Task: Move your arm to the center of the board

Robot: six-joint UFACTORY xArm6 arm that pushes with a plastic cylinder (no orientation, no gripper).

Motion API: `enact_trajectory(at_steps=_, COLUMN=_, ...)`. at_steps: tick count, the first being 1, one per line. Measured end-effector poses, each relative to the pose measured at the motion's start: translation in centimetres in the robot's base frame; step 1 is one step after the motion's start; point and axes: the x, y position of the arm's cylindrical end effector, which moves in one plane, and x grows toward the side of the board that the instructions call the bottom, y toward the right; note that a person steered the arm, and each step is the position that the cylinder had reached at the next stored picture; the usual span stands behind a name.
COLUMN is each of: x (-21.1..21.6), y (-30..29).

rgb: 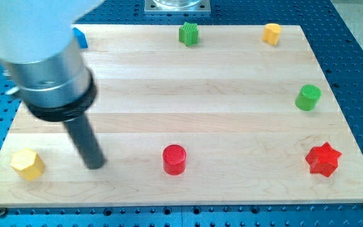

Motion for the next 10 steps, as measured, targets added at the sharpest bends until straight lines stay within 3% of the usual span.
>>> enact_trajectory(at_steps=1, x=-1.8, y=5.5)
enact_trajectory(at_steps=3, x=-6.9, y=9.1)
enact_trajectory(at_steps=5, x=-9.3, y=12.8)
enact_trajectory(at_steps=8, x=-9.7, y=21.1)
enact_trajectory(at_steps=10, x=-9.7, y=23.1)
